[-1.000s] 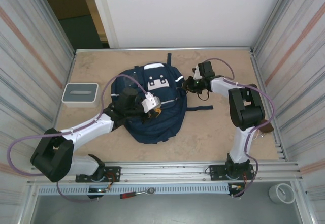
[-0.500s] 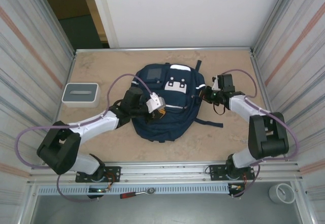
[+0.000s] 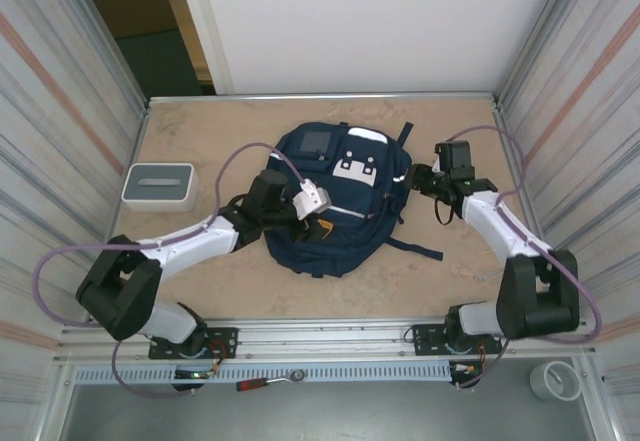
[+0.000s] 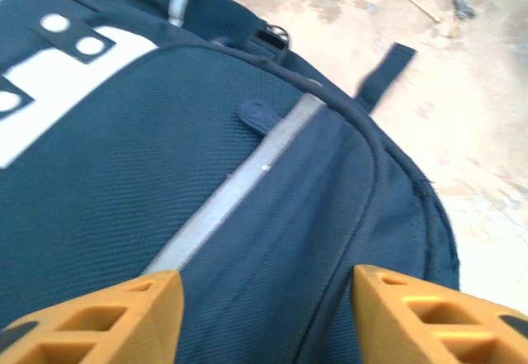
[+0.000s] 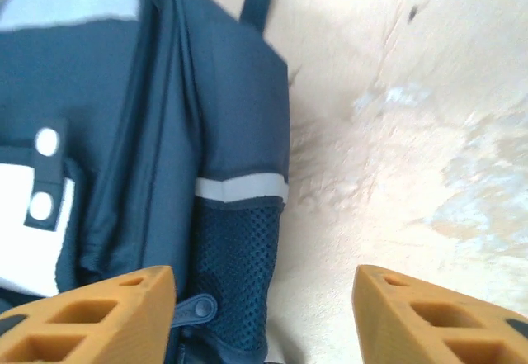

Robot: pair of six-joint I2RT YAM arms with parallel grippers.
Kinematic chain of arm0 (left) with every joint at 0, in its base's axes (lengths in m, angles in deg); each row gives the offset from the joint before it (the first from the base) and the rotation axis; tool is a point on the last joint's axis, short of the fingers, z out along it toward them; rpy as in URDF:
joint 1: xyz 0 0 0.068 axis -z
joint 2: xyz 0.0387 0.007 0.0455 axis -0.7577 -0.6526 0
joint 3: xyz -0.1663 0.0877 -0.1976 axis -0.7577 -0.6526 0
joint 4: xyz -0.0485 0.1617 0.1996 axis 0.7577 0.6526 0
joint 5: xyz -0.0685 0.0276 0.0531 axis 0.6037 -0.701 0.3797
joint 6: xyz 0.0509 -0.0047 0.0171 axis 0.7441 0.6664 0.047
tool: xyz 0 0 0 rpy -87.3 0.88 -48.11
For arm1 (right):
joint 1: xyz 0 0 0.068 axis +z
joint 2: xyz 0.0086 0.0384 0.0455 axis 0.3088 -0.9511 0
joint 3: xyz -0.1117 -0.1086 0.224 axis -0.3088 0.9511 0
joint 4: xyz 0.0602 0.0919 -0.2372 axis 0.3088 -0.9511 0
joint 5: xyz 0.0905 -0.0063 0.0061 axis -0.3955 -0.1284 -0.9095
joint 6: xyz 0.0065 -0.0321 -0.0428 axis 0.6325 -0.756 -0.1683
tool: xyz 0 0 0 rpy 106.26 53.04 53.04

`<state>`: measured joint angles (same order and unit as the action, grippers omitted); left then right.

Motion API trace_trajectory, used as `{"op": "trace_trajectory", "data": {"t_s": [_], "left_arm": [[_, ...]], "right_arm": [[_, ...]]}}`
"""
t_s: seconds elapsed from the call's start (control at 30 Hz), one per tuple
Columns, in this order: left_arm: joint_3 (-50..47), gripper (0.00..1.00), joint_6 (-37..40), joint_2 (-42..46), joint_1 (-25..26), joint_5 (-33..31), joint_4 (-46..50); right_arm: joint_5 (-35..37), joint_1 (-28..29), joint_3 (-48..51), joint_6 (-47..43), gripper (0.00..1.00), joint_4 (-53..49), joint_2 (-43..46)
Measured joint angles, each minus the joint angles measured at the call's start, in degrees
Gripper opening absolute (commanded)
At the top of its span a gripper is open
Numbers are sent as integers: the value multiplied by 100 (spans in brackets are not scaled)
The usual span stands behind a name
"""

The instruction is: Pack the student bag

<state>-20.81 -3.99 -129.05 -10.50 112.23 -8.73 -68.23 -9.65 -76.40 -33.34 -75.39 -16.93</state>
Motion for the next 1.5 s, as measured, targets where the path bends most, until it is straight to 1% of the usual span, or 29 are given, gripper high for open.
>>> {"op": "trace_trajectory", "data": {"t_s": [0.17,0.37,0.43,0.47,0.5,0.63,0.73,0.8,0.87,0.97,1.13,1.27,1.37,1.5], "left_arm": [[-186,68,-177,800,-48,-881,-205],[-726,85,-461,1845,-306,-2277,-625],[-946,92,-603,2124,-468,-2710,-748],[-1054,96,-686,2258,-588,-2938,-796],[-1137,99,-774,2369,-726,-3128,-817],[-1360,99,-1134,2780,-1532,-3842,-787],[-1375,99,-1449,2999,-2264,-4192,-660],[-1386,99,-1620,3053,-2616,-4417,-605],[-1480,99,-1703,3032,-2835,-4538,-658],[-1707,99,-1711,2778,-3029,-4470,-892],[-1814,99,-1687,1722,-3209,-4334,-1130],[-1812,99,-1600,872,-3217,-4120,-1445],[-1823,99,-1547,391,-3220,-4000,-1869],[-1832,99,-1499,24,-3239,-3858,-2323]], "right_arm": [[874,380,-61,-343,80,-177,1005],[2175,1344,-109,-940,91,-247,1912],[2544,1488,-153,-1113,96,-236,2100],[2728,1502,-164,-1193,98,-232,2175],[2905,1502,-166,-1246,100,-225,2227],[3515,1488,-157,-1351,99,-227,2330],[3740,1451,17,-1340,99,-179,2494],[3810,1355,197,-1283,99,-155,2636],[3842,1163,452,-1213,99,-20,2798],[3827,785,944,-1220,99,341,2977],[3604,-9,1954,-1217,99,1121,2879],[3259,-321,2597,-1246,99,1958,2249],[3099,-348,2828,-1432,99,2627,1386],[2892,-350,2889,-1672,99,3254,542]]}}
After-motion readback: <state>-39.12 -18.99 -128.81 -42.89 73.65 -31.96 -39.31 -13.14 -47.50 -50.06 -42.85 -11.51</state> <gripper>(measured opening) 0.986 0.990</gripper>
